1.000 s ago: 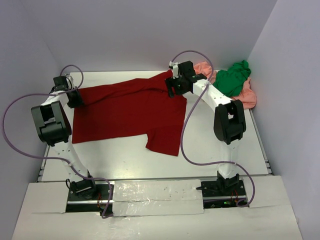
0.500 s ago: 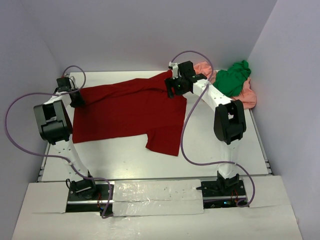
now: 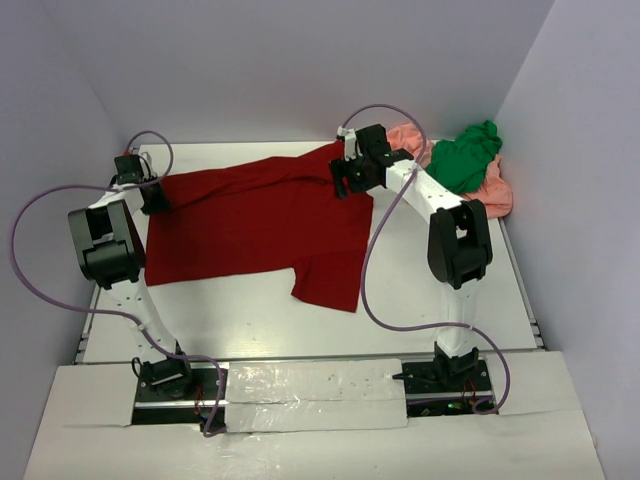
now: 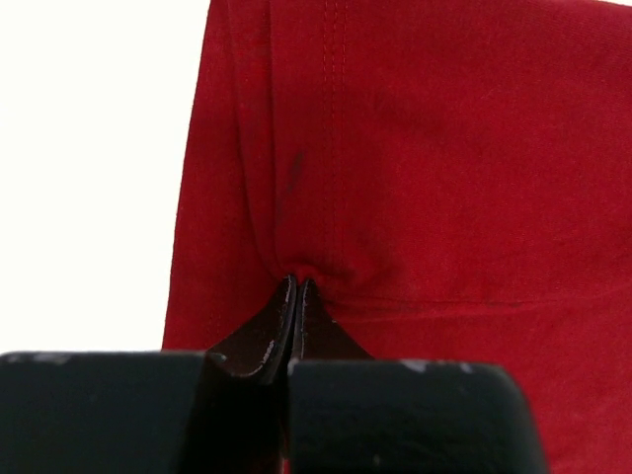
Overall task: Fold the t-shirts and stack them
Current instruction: Fold the tshirt
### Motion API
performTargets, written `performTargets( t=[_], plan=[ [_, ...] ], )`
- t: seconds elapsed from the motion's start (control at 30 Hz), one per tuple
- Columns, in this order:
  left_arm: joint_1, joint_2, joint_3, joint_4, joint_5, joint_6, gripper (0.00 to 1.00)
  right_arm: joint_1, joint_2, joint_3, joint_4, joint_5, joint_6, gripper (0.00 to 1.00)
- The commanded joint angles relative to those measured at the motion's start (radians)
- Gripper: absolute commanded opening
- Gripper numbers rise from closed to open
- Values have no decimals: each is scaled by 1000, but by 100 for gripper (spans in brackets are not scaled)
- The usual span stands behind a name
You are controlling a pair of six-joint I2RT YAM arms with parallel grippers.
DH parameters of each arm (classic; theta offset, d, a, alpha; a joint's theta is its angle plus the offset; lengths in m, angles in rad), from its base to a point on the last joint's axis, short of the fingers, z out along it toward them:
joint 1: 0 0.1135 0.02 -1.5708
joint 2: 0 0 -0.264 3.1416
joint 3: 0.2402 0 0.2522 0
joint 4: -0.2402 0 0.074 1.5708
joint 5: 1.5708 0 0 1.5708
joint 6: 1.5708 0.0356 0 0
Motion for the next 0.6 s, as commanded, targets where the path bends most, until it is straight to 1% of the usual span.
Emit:
performTargets(
  t=[0.0, 0.27, 0.47, 0.5, 0.57],
  plan=[
    [-7, -45, -16, 2, -26, 22, 0, -5, -44, -14, 15, -18, 5, 79],
    [-3, -88, -33, -3, -64, 43, 0, -1, -38, -34, 25, -22, 5, 79],
    [1, -140, -62, 29, -76, 56, 0, 4, -32, -45, 30, -28, 5, 79],
    [3, -146, -65, 34, -108, 57, 0, 5, -32, -45, 30, -30, 5, 79],
    [4, -169, -76, 43, -118, 60, 0, 7, -32, -51, 35, -29, 4, 78]
  ],
)
